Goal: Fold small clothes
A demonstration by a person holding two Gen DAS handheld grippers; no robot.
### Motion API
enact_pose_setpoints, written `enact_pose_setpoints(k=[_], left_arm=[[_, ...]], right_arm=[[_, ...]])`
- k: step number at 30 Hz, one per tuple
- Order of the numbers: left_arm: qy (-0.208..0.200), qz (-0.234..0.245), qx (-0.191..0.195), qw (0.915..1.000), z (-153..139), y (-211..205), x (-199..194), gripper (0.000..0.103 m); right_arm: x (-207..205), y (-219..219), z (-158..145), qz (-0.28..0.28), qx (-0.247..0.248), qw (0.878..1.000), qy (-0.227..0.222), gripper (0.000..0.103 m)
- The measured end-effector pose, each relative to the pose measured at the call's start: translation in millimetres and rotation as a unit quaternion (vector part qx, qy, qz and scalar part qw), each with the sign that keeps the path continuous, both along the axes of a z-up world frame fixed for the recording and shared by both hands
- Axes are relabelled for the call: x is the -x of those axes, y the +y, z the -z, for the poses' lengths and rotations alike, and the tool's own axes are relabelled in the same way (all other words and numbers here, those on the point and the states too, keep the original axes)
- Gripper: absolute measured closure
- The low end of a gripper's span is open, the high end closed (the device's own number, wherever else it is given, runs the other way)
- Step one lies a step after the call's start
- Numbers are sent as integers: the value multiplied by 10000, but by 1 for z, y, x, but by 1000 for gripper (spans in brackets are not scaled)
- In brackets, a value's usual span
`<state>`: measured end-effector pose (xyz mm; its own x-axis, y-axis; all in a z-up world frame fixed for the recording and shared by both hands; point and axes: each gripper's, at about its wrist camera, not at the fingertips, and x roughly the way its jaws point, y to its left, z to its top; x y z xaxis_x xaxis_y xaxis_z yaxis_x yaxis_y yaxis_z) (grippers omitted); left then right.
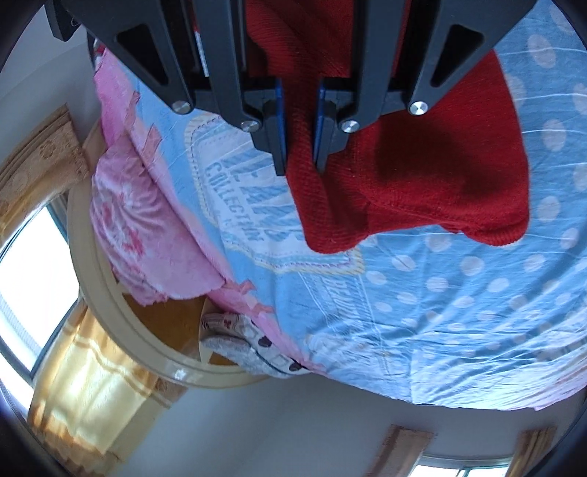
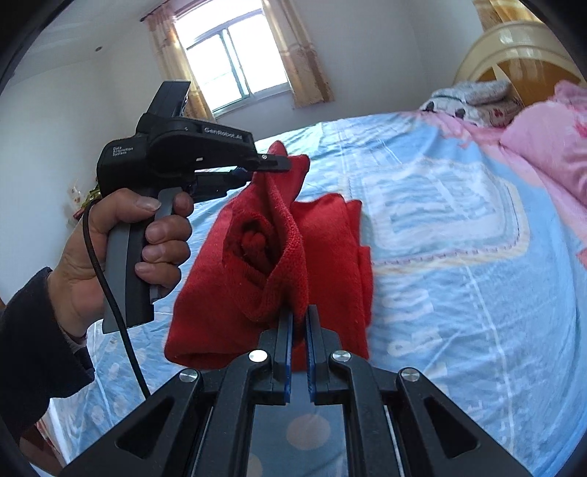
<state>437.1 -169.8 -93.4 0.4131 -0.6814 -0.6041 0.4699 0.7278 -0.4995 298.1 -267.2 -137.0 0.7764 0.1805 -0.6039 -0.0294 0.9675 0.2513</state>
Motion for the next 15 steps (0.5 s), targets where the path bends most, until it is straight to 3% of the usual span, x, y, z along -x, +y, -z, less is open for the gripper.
enact_pose_setpoints(k=[9,14,15], left_arm=[[-290,127,-576,9978,15,-30,10,87],[-886,318,-633,9935,-3,-19,39,80],[-995,340,-690,9921,-5,-15,44,75]], right_arm=[[-5,-21,21,199,-420,9980,437,98],[-4,-26,30,246,-524,9965,606,98],[-3,-25,31,251,-528,9963,630,98]])
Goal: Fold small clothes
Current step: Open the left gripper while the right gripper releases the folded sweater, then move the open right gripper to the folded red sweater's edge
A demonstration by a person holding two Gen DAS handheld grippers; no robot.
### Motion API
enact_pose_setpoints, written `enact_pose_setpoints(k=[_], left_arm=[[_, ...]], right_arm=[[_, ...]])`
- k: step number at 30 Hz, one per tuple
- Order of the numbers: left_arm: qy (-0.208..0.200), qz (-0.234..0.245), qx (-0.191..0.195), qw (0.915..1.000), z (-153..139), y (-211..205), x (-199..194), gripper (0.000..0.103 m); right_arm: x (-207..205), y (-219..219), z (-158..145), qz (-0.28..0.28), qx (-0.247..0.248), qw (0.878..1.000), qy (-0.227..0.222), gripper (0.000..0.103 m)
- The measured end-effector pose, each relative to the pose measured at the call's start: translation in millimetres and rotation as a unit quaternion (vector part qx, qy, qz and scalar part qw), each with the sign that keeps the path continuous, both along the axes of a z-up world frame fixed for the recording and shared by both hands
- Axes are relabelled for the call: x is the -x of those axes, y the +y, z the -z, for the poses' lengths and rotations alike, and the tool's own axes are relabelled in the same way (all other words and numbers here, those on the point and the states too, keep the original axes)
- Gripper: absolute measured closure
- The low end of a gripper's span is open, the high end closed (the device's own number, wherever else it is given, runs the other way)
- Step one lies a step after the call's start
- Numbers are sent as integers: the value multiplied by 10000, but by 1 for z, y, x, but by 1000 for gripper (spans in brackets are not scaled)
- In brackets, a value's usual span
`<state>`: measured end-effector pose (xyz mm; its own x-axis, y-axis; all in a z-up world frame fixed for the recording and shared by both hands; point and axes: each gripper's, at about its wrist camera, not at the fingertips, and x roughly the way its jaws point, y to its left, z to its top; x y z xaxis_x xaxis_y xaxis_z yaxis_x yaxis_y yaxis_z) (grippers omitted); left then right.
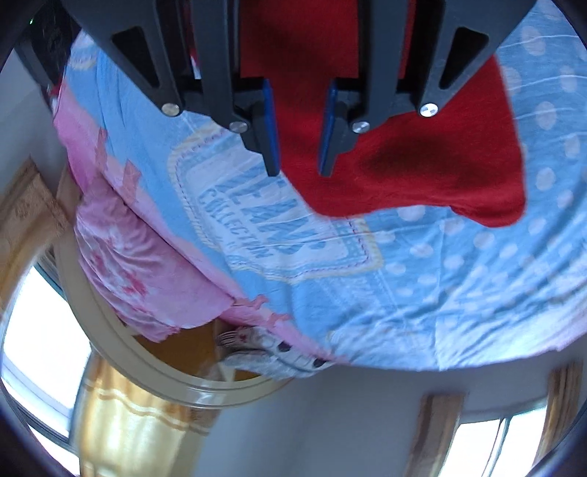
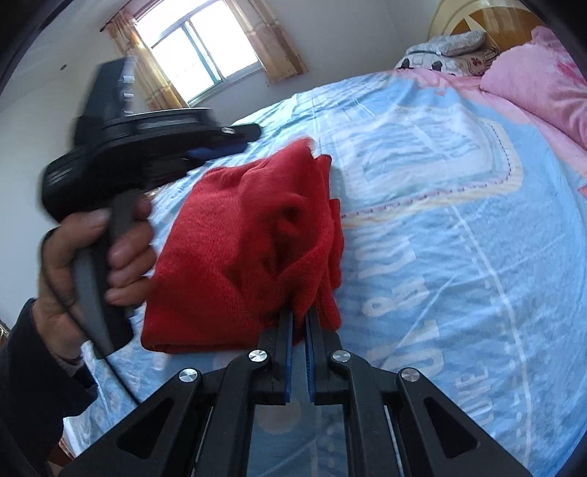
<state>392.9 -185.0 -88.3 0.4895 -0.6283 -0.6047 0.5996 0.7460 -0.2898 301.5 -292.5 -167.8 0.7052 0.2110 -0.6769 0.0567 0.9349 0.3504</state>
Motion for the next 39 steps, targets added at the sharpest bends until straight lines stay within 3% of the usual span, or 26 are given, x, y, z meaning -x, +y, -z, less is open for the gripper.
enact_pose_setpoints(k=[1,3,5,7,10,14,19,21,22,23,27,31,34,37,39], left_arm=[[-144,-5,-54,9999,-2,7,8,70],[-330,-112,-144,9993,-1,21,21,34],[-583,-431,-443,9964,6,37,36,19],[-721,-545,-619,9940,17,52,48,19],[-821,-762,-907,9896,35,71,61,19],[-589,-852,-741,9919,53,89,65,13],[-535,-836,-632,9930,54,91,66,12],[-467,-803,-583,9940,57,93,66,7],[-422,-809,-542,9944,57,95,65,6],[-386,-818,-500,9946,58,97,64,5],[-316,-803,-416,9954,60,100,66,0],[-311,-763,-554,9951,63,94,66,0],[-213,-792,-493,9954,64,97,63,0],[-143,-789,-426,9959,65,99,62,0],[-141,-792,-407,9959,66,100,62,0]], right_arm=[[0,0,2,3,-16,10000,19,98],[1,0,3,-10,-56,10000,27,98],[3,-2,5,6,-196,9998,-19,97],[6,-8,7,88,-351,9993,-33,93],[15,-18,-3,536,-108,9983,-208,68],[18,-19,-31,677,-22,9948,-761,67],[-7,-3,-46,351,24,9958,-844,67],[-24,5,-42,130,64,9983,-557,67],[-34,7,-35,225,312,9989,-274,72],[-38,7,-27,380,497,9980,-16,96],[-30,-2,-3,553,401,9971,337,96],[-23,-5,-6,407,447,9978,281,94],[-26,-10,-25,561,422,9975,2,69],[-37,-7,-53,597,643,9953,-408,67],[-56,4,-67,308,657,9958,-558,67]])
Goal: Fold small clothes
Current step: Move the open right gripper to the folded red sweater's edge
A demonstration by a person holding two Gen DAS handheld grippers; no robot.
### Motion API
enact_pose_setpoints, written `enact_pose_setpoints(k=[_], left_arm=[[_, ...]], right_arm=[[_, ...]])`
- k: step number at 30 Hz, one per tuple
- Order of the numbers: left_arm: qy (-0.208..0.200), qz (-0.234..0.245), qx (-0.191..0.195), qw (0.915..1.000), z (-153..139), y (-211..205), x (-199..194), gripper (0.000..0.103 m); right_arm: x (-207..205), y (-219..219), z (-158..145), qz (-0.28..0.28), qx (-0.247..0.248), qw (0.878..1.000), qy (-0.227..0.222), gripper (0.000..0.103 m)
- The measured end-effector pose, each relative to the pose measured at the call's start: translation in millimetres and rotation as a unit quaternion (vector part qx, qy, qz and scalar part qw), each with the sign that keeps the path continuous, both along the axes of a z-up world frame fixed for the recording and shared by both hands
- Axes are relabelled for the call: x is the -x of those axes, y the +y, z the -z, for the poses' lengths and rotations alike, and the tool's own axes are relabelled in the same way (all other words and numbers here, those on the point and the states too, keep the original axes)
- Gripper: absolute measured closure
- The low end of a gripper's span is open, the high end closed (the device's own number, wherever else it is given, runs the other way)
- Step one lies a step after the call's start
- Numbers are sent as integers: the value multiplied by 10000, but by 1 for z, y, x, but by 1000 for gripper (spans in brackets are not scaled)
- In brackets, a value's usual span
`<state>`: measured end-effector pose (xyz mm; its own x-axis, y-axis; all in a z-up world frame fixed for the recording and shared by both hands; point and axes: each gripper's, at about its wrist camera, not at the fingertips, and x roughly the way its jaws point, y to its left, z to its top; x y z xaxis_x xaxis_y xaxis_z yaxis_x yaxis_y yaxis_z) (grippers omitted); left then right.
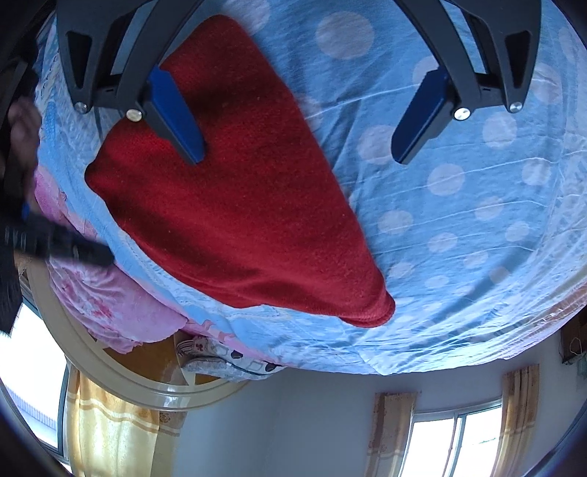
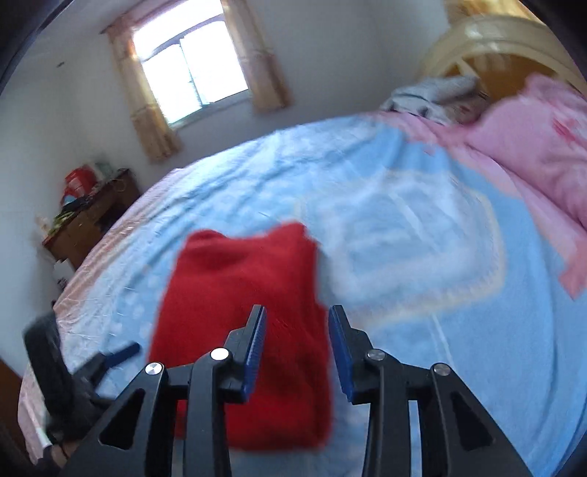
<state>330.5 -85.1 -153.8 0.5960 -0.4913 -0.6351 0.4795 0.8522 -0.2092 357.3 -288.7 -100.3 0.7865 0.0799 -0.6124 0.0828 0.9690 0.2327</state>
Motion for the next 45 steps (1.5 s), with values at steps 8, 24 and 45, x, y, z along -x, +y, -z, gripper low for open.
enact_pose_setpoints(k=[8,24,45], left_arm=[[216,-11,326,9992,2,10,-5,0],[561,50,535,9970,8,11,-13,0],[841,-100,505,9951,11,-9,-30,0]], right_arm=[[-73,39,27,-757,-278,9914,1032,67],[-83,6,15,-996,-460,9922,598,66],[-102,-71,57,-418,-1206,9874,933,54]])
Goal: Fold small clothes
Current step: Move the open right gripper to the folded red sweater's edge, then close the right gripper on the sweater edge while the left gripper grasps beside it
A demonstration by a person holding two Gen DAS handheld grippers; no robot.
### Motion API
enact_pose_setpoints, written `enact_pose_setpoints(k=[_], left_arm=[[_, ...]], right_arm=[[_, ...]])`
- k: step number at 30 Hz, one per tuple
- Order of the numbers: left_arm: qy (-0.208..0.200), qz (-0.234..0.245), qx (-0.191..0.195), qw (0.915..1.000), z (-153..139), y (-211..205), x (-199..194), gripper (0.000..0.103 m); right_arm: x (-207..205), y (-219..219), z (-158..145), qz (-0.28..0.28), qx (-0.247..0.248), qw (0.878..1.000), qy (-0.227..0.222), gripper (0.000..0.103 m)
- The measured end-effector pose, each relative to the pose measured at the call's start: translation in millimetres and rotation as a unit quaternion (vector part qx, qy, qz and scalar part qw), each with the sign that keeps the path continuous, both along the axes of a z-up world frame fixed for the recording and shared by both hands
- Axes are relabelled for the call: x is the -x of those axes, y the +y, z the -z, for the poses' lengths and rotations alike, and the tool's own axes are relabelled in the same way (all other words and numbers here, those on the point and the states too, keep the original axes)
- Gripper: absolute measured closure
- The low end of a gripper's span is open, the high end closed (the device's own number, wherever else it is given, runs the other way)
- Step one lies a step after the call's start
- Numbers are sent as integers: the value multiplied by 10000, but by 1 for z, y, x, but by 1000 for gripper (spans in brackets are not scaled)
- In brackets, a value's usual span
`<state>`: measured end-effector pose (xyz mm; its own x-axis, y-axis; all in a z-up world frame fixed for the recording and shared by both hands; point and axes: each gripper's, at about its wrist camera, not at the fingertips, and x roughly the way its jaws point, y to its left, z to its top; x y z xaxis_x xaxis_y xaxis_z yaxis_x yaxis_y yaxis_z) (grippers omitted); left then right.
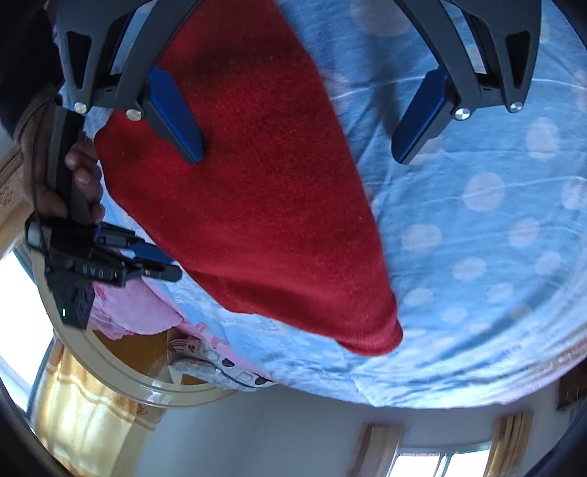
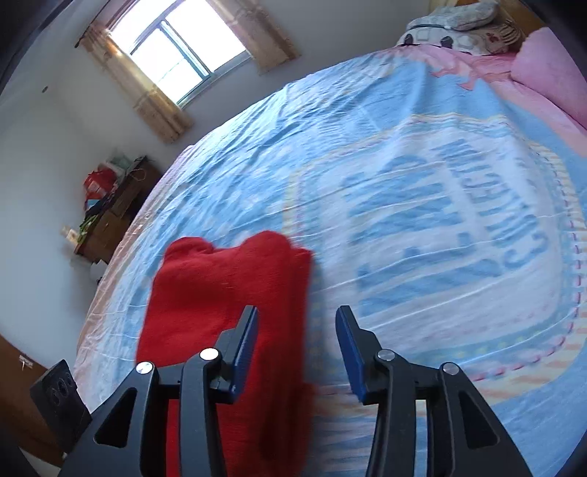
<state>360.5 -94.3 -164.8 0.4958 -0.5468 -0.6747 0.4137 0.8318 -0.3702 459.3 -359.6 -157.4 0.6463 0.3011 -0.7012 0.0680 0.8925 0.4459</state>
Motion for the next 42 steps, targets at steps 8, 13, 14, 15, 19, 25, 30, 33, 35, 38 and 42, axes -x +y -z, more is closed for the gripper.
enact_pose_setpoints(k=[8,13,14,15,19,25,30,33,35,38,42], left_arm=[[16,16,-8,10000,2,-2,3,0],[28,31,4,10000,2,-2,2,0],[28,36,1,10000,2,-1,2,0],[29,37,10,10000,2,-1,2,0],[45,65,64,9999,2,-1,2,0],[56,154,124,9998,2,-2,1,0],[91,368,265,9989,1,-1,2,18],[118,496,332,9981,-1,-3,6,37],[113,477,343,9982,-5,-2,11,46],[35,473,323,9983,-12,2,19,62],[-77,565,68,9984,-22,5,38,66]], right_arm=[[-19,-12,32,-131,-770,9968,172,42],[-34,-10,35,-154,-1053,9943,111,36],[-37,-9,35,-192,-1101,9937,86,36],[-39,-8,35,-239,-1135,9932,77,36],[-48,2,36,-399,-1104,9931,60,36],[-51,16,35,-515,-804,9954,99,51],[-45,17,37,-552,-1063,9927,138,76],[-36,24,30,-513,-975,9939,-25,78],[-26,26,24,-463,-1007,9938,-134,79],[-7,27,11,-395,-1093,9926,-346,79],[21,32,-2,-353,-1075,9923,-503,80]])
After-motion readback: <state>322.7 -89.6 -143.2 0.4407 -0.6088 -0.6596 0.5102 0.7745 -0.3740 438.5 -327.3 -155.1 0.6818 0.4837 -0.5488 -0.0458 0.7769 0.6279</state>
